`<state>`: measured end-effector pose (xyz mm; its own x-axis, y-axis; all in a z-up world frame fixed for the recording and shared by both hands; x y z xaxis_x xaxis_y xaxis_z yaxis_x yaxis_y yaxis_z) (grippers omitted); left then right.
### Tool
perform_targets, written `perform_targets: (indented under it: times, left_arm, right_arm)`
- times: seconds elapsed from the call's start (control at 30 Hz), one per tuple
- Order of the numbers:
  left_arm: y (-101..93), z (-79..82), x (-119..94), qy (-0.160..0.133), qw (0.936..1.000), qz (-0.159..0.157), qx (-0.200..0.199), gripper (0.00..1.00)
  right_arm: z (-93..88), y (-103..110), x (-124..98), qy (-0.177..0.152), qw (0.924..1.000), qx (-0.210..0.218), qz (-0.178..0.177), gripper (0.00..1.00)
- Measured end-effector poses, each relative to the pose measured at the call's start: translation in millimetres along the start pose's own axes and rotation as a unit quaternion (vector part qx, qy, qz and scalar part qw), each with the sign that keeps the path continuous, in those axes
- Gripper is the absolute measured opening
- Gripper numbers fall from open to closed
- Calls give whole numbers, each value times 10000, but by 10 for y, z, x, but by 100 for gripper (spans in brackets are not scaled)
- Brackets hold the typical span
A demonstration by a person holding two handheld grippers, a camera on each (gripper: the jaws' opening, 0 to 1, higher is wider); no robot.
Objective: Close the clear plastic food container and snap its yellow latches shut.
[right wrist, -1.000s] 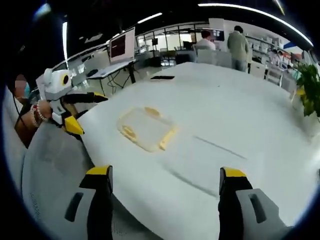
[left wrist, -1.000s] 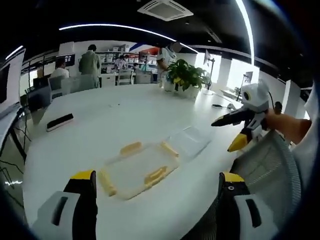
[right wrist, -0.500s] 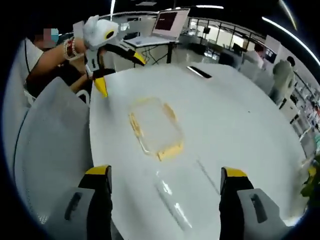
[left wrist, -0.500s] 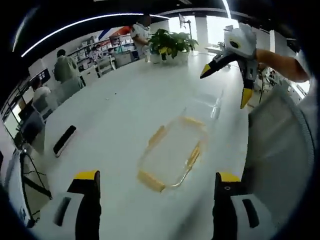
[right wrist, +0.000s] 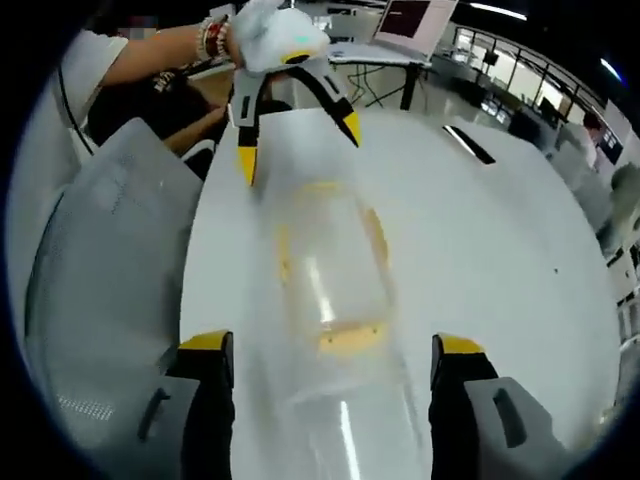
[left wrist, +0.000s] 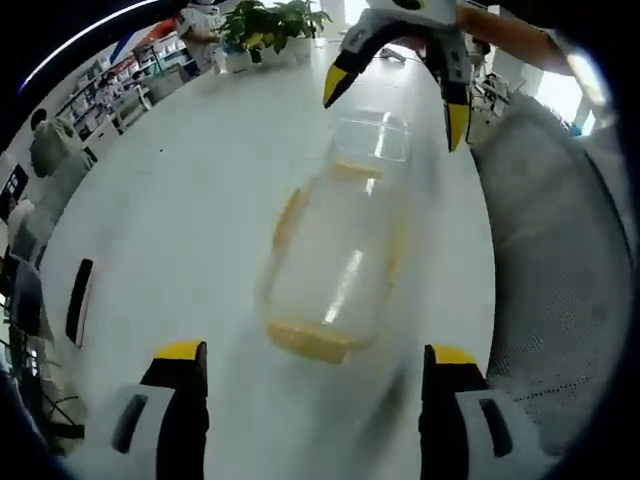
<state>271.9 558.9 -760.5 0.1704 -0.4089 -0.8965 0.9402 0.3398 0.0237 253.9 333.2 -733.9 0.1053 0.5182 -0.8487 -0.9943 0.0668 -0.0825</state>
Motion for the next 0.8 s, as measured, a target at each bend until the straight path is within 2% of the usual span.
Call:
perform_targets:
  times: [0.03, 0.13, 0.17, 0.27, 0.33, 0.4, 0.53, 0.63, 0.73, 0.8]
  left_arm:
    - [34, -3, 24, 31, 10000, -6, 7, 85]
    - [159, -60, 97, 526, 9963, 178, 660, 84]
    - [155, -83, 124, 646, 9953, 150, 709, 84]
    - [146, -71, 206, 570, 9964, -118, 609, 81]
    - [146, -52, 240, 517, 9969, -236, 550, 80]
    - [140, -28, 264, 460, 9968, -303, 577, 78]
    - [165, -10, 325, 406, 9959, -297, 757, 69]
    - [150, 1, 345, 404, 9956, -483, 699, 60]
    - [146, -4, 360, 402, 9946, -560, 770, 51]
    - [158, -6, 362, 400, 9941, -563, 834, 50]
  right_arm:
    - [8, -7, 25, -19, 10000, 17, 35, 75]
    - [6, -62, 128, 48, 9997, 103, 229, 72]
    - [1, -75, 158, 64, 9996, 77, 250, 72]
    - [-31, -117, 267, 201, 9992, -22, 331, 69]
    - [-69, -102, 325, 278, 9981, 67, 554, 69]
    - [-96, -118, 368, 331, 9977, 61, 591, 68]
    - [-165, -151, 450, 556, 9960, -90, 699, 66]
    - [-184, -181, 500, 692, 9951, -264, 659, 62]
    - [-166, -178, 544, 700, 9942, -389, 716, 58]
    - [-153, -186, 572, 722, 9937, -404, 760, 57]
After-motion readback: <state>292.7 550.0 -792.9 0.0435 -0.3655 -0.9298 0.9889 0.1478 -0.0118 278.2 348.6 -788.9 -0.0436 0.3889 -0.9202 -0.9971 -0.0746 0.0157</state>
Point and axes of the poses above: the point that each gripper's makers call its tool centre point, and the gripper's own axes: x roughly forward along the fingers, y roughly to its left, z roughly out of its top, the point moved 6 cm from there along -x, roughly backward along the fingers, and after that the axes turned 5 degrees about -x, right-handed, at the moved point
